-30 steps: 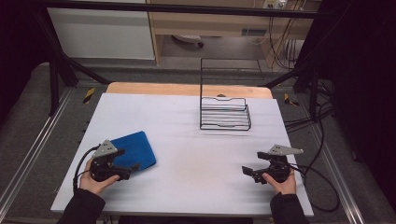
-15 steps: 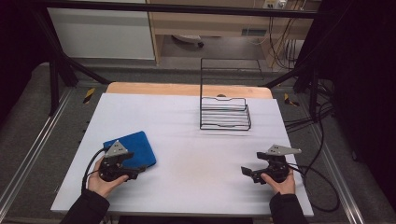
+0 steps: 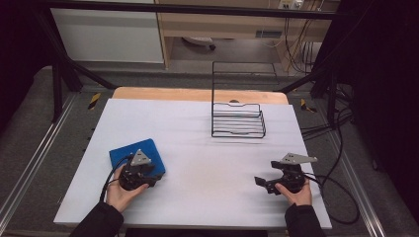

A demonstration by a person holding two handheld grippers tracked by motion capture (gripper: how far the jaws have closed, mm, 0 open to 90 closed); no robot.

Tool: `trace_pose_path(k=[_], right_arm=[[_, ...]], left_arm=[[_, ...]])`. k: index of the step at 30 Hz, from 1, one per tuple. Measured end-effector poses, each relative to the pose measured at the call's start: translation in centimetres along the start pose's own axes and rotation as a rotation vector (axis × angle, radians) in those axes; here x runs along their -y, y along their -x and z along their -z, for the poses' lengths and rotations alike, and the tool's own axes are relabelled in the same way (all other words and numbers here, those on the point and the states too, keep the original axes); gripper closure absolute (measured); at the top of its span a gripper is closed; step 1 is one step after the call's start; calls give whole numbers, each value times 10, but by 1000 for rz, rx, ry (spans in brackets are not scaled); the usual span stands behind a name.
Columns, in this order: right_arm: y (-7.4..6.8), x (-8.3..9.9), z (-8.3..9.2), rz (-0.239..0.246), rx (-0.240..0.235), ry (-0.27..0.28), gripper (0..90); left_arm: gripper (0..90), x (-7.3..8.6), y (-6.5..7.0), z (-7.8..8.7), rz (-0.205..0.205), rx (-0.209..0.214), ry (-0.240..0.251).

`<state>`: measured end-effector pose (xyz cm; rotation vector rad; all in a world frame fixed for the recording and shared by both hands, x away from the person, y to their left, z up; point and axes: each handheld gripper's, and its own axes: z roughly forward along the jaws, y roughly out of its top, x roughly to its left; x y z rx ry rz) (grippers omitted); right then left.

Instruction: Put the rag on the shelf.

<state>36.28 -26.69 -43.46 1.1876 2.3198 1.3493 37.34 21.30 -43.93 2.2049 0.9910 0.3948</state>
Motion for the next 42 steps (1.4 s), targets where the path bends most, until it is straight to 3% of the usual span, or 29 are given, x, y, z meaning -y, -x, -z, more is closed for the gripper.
trace_pose_path(k=[7, 11, 16, 20, 27, 34, 42], right_arm=[[0, 0, -1, 2, -2, -1, 7], [0, 0, -1, 0, -3, 0, 8], [0, 0, 0, 1, -4, 1, 9], [0, 0, 0, -1, -4, 3, 10], [0, 0, 0, 3, -8, 4, 12], [0, -1, 1, -2, -9, 10, 12], [0, -1, 1, -1, -11, 10, 12]], left_arm=[[594, -1, 1, -7, -11, -26, 0], [688, -2, 0, -9, -10, -48, -3], [714, -2, 0, -10, -13, -59, -5], [816, -2, 1, -10, -33, -85, -12], [864, -2, -3, -9, -17, -60, 5], [871, -4, -2, -1, 9, -4, 38], [873, -8, 6, 8, -6, 44, 67]])
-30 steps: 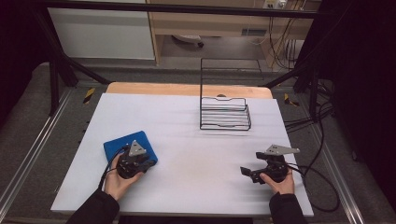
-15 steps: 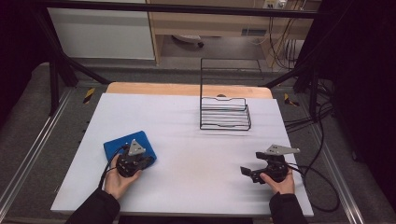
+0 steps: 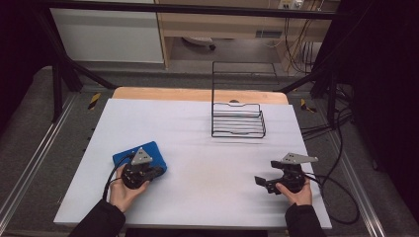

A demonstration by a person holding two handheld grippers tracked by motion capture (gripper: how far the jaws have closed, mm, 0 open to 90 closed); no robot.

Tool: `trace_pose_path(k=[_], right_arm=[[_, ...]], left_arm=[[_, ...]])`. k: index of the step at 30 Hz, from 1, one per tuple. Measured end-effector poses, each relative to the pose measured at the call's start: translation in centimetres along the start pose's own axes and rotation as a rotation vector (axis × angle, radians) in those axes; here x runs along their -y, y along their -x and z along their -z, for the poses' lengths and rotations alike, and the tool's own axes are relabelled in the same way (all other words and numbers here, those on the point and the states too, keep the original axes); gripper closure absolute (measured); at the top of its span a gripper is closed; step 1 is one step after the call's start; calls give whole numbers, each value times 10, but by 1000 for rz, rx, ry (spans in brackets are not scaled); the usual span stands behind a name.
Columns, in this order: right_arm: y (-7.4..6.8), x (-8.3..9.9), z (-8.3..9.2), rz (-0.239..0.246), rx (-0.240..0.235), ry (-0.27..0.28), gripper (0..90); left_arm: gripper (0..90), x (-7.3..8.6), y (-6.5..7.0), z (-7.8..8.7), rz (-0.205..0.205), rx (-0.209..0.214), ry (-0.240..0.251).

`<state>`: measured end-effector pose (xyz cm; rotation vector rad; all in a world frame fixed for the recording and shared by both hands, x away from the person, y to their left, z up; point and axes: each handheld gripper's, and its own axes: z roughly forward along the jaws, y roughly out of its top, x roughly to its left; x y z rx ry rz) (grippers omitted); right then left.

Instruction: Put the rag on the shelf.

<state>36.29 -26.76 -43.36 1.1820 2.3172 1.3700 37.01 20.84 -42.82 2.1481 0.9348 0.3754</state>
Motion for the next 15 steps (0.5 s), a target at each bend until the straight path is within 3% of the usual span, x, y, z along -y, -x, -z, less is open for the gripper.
trace_pose_path(k=[6, 8, 11, 15], right_arm=[[0, 0, 0, 1, -1, -2, 13], [0, 0, 0, 3, -1, -1, 13], [0, 0, 0, 3, -1, -1, 13], [0, 0, 0, 3, -2, -1, 13]], left_arm=[[873, -3, 6, 3, -33, 47, 26], [873, -3, 10, 2, -58, 92, 30], [870, -2, 12, -1, -68, 86, 16], [772, 1, 11, -5, -41, 87, -24]])
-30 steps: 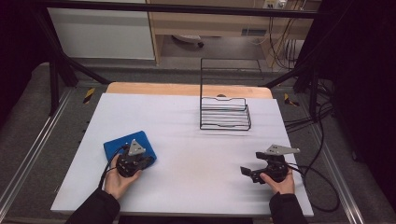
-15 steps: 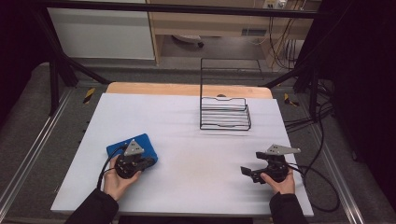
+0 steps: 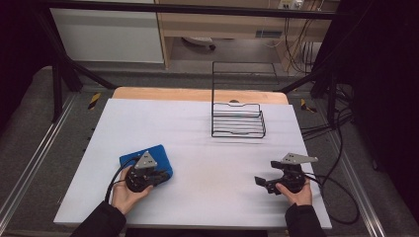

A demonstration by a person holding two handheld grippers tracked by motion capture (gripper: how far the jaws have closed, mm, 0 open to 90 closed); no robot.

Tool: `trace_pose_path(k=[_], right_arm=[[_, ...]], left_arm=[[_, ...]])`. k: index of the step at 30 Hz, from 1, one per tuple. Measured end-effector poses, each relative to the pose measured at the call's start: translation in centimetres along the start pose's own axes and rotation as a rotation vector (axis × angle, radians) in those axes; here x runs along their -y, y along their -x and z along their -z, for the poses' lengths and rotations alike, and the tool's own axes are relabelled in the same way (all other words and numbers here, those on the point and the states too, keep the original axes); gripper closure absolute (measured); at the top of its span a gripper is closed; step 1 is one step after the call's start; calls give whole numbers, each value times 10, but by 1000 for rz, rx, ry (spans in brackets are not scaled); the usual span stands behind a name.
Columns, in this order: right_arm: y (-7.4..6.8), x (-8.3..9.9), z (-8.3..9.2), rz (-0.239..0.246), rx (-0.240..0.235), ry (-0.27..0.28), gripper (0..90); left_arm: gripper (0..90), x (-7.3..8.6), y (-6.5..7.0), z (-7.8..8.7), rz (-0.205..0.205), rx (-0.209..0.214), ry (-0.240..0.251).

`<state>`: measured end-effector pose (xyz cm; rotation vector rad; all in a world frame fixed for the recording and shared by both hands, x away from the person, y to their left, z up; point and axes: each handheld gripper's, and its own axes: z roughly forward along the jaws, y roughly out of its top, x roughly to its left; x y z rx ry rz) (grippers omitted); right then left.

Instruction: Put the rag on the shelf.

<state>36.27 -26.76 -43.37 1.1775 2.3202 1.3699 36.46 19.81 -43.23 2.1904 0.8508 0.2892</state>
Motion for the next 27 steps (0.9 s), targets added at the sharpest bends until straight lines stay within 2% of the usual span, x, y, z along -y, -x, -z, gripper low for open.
trace_pose_path(k=[3, 4, 6, 7, 9, 10, 11, 12, 13, 14, 15, 16, 17, 18, 19, 21, 22, 23, 24, 25, 26, 27], right_arm=[[-1, -1, 0, 4, -1, 6, 14], [-1, -1, 0, 4, -1, 6, 14], [-7, -5, -2, 0, -11, 28, 18], [-11, -8, -5, 1, -19, 37, 25], [-20, -16, -11, 17, -22, 43, 30], [-26, -21, -15, 24, -25, 44, 32], [-32, -26, -20, 30, -30, 44, 33], [-39, -31, -25, 36, -33, 37, 33], [-46, -36, -32, 44, -33, 29, 33], [-53, -41, -39, 52, -36, 19, 33], [-53, -41, -39, 52, -36, 19, 33], [-68, -50, -54, 72, -47, -1, 44], [-76, -54, -62, 83, -56, -11, 51], [-76, -54, -62, 83, -56, -11, 51], [-90, -61, -78, 110, -78, -36, 73], [-104, -68, -95, 131, -95, -58, 95], [-111, -71, -104, 137, -107, -68, 111], [-111, -71, -104, 137, -107, -68, 111], [-122, -76, -119, 137, -128, -80, 151], [-122, -76, -119, 137, -128, -80, 151], [-132, -80, -134, 133, -142, -89, 202], [-132, -80, -134, 133, -142, -89, 202]], left_arm=[[644, 0, 0, 3, 11, -6, 1], [644, 0, 0, 6, 21, -5, 8], [503, 1, -5, 19, 51, -7, 39], [470, 1, -5, 19, 51, -7, 39], [405, 6, -15, 33, 77, -47, 61], [374, 8, -19, 38, 94, -55, 69], [343, 8, -19, 38, 94, -55, 69], [315, 12, -28, 46, 137, -79, 71], [294, 15, -31, 50, 151, -90, 66], [289, 19, -34, 53, 166, -109, 60], [300, 19, -34, 53, 166, -109, 60], [318, 27, -40, 59, 191, -136, 41], [337, 30, -42, 62, 205, -145, 30], [366, 30, -42, 62, 205, -145, 30], [404, 37, -46, 65, 231, -148, 21], [457, 42, -48, 66, 267, -153, 4], [486, 43, -49, 66, 276, -157, -7], [509, 43, -49, 66, 276, -157, -7], [525, 44, -50, 66, 274, -163, -22], [525, 45, -50, 66, 274, -165, -30], [571, 47, -51, 64, 277, -168, -49], [593, 47, -51, 64, 277, -168, -49]])
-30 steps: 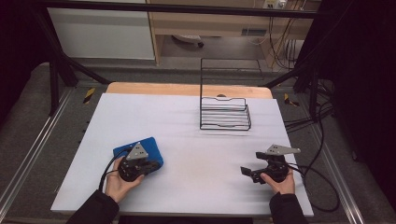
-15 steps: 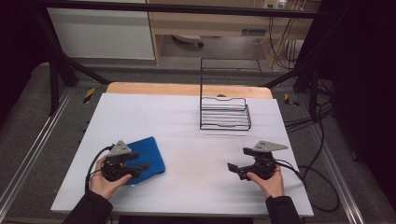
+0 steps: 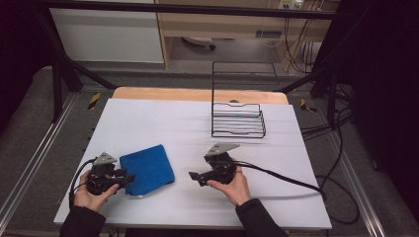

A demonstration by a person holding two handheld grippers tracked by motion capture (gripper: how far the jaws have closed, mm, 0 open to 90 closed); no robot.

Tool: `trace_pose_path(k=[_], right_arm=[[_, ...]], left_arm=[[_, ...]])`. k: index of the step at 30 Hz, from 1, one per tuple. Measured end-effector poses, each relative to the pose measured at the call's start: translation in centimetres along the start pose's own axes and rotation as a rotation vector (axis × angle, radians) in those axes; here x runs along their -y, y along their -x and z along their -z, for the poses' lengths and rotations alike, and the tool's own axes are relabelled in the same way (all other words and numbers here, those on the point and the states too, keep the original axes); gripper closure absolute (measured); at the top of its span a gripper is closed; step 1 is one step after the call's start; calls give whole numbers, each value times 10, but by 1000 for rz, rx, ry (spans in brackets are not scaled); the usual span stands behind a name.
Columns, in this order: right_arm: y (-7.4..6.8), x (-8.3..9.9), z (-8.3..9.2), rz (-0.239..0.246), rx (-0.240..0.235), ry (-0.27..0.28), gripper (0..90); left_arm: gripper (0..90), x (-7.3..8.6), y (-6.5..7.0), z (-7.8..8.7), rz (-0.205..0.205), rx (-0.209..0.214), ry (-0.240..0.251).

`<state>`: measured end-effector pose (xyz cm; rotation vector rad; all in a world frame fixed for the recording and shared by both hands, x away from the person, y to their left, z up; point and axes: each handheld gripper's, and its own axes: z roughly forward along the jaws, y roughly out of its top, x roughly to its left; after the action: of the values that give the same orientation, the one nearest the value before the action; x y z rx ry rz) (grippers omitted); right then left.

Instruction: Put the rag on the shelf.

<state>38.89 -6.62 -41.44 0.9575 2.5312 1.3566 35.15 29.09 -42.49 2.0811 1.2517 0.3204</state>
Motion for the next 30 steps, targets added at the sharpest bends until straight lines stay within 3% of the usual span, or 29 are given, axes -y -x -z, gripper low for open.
trace_pose_path(k=[1, 4, 8, 9, 11, 19, 24, 30], right_arm=[[-4, -5, -14, -7, -5, -10, 238], [-7, -9, -35, -14, -8, -33, 295], [-10, -10, -51, -14, -9, -64, 366], [-13, -11, -60, -20, -20, -80, 405], [-16, -12, -67, -16, -30, -87, 447], [-25, -10, -81, -23, -56, -115, 554], [-26, -8, -83, -42, -75, -119, 591], [-31, -8, -87, -52, -74, -121, 713]], left_arm=[[609, 1, 0, -2, 0, -4, -11], [663, 4, -2, -8, 3, -14, -45], [752, 5, -2, -10, 13, -12, -48], [820, 5, -2, -11, 12, -7, -52], [860, 5, 0, -11, -4, -14, -54], [886, 3, -6, -5, -4, -34, -7], [886, 0, -14, -6, 9, -45, -9], [865, 3, -18, -11, 17, -38, 3]])
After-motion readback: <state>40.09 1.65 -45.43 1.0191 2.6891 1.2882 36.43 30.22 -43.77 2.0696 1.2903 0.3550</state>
